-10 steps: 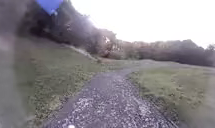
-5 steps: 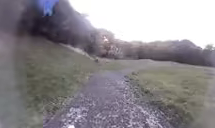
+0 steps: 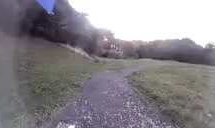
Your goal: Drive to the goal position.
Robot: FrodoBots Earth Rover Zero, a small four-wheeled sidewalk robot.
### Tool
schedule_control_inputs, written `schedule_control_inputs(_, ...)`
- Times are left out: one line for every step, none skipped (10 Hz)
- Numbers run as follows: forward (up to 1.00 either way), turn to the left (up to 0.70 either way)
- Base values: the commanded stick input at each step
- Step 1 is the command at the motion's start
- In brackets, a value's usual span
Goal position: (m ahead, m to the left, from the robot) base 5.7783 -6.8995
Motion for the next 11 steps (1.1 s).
schedule_control_inputs(0.7, 0.0)
schedule_control_inputs(0.7, 0.0)
schedule_control_inputs(0.7, 0.0)
schedule_control_inputs(0.7, 0.0)
schedule_control_inputs(0.7, 0.0)
schedule_control_inputs(0.7, 0.0)
schedule_control_inputs(0.7, 0.0)
schedule_control_inputs(0.7, 0.0)
schedule_control_inputs(0.7, 0.0)
schedule_control_inputs(0.7, 0.0)
schedule_control_inputs(0.7, 0.0)
